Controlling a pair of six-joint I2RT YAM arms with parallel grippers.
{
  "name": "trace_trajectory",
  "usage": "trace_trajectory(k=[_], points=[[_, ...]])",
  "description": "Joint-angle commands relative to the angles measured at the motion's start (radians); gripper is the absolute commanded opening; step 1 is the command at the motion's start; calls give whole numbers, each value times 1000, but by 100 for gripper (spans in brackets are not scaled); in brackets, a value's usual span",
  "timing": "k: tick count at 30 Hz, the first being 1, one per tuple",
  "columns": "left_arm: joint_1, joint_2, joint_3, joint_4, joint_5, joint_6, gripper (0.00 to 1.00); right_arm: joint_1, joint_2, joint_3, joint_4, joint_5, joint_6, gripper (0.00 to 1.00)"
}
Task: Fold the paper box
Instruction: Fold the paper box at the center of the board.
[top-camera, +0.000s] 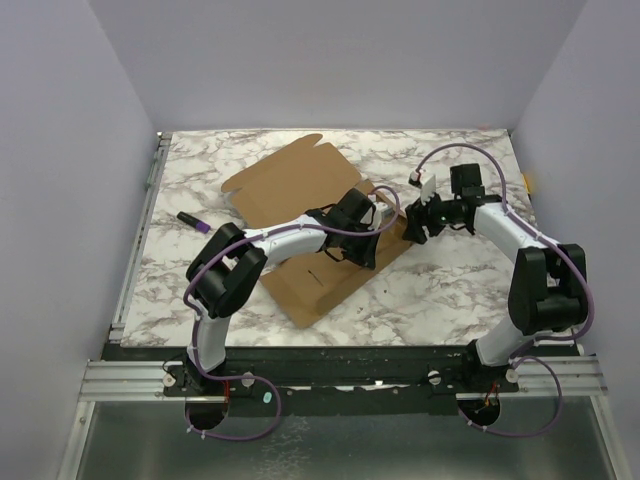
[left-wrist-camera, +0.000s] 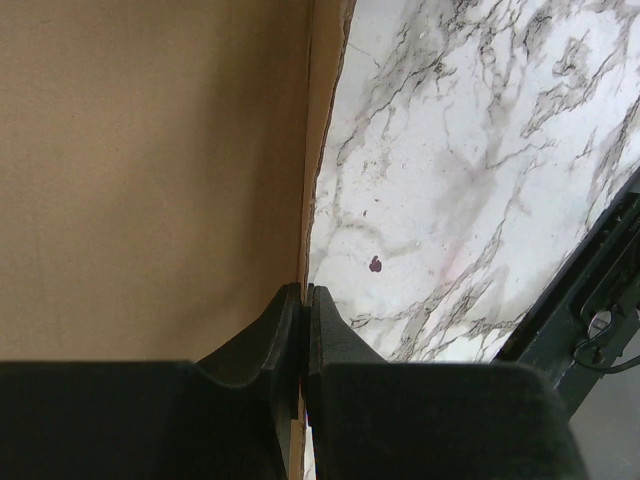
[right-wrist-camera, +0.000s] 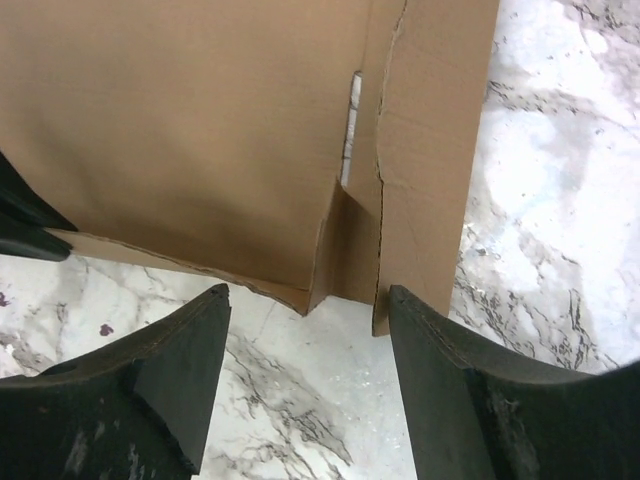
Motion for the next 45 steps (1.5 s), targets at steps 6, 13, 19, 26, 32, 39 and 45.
trace_trajectory(k=[6, 13, 19, 26, 32, 39, 45], points=[[10, 14, 5, 11, 31, -2, 6, -43, -55, 3, 92, -10, 133, 91], [9, 6, -1, 12, 32, 1, 6, -124, 111, 102, 30, -97, 164, 97], [11, 7, -10, 15, 36, 4, 6, -162, 106, 68, 71, -65, 131, 84], [12, 10, -7, 20, 43, 2, 5, -153, 196, 96, 26, -97, 48, 63], [11, 12, -1, 20, 50, 1, 5, -139, 204, 97, 36, -86, 25, 36], [11, 27, 14, 20, 51, -5, 5, -124, 124, 58, 95, -60, -9, 7], [16, 35, 23, 19, 50, -6, 5, -108, 35, 55, 92, -67, 0, 2]])
